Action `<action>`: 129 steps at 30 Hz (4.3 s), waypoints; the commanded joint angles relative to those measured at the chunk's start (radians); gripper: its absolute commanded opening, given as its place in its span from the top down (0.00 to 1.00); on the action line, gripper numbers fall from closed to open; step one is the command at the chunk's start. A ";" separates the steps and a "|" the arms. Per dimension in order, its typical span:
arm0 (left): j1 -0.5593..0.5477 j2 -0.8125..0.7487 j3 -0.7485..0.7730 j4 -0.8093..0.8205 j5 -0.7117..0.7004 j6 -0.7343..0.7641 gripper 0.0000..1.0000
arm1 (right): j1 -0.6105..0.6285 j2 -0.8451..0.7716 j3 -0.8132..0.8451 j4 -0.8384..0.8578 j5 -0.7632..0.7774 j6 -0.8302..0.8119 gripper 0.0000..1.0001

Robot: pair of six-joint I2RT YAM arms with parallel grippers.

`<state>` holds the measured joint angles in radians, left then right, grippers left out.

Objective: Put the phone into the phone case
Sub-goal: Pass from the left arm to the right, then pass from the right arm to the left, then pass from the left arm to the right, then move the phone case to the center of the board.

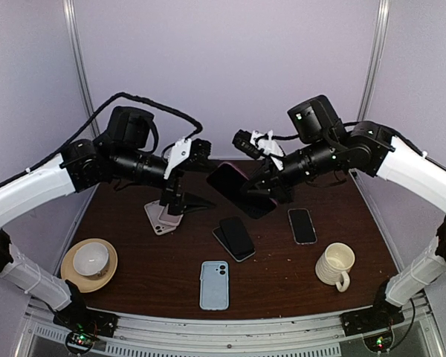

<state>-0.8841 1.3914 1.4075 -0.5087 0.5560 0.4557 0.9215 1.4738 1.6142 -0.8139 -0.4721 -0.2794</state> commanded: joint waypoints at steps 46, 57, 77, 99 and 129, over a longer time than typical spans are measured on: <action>-0.077 -0.148 -0.400 0.936 -0.507 -0.549 1.00 | 0.196 -0.008 -0.135 0.856 0.599 0.279 0.01; -0.077 -0.159 -0.416 0.941 -0.508 -0.550 1.00 | 0.207 0.099 -0.075 0.937 0.766 0.357 0.11; -0.078 -0.155 -0.404 0.910 -0.539 -0.524 1.00 | 0.245 0.141 -0.028 0.920 0.883 0.264 0.37; -0.091 -0.232 -0.579 0.170 -0.658 -0.630 0.44 | 0.245 -0.037 -0.316 0.672 1.016 0.528 0.50; -0.438 0.429 -0.320 -0.118 -0.620 -0.480 0.51 | 0.260 -0.194 -0.527 0.503 1.045 0.786 0.46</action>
<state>-1.3151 1.7954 1.0779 -0.6140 -0.1200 -0.0418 1.1721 1.3075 1.0817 -0.3046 0.5358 0.4870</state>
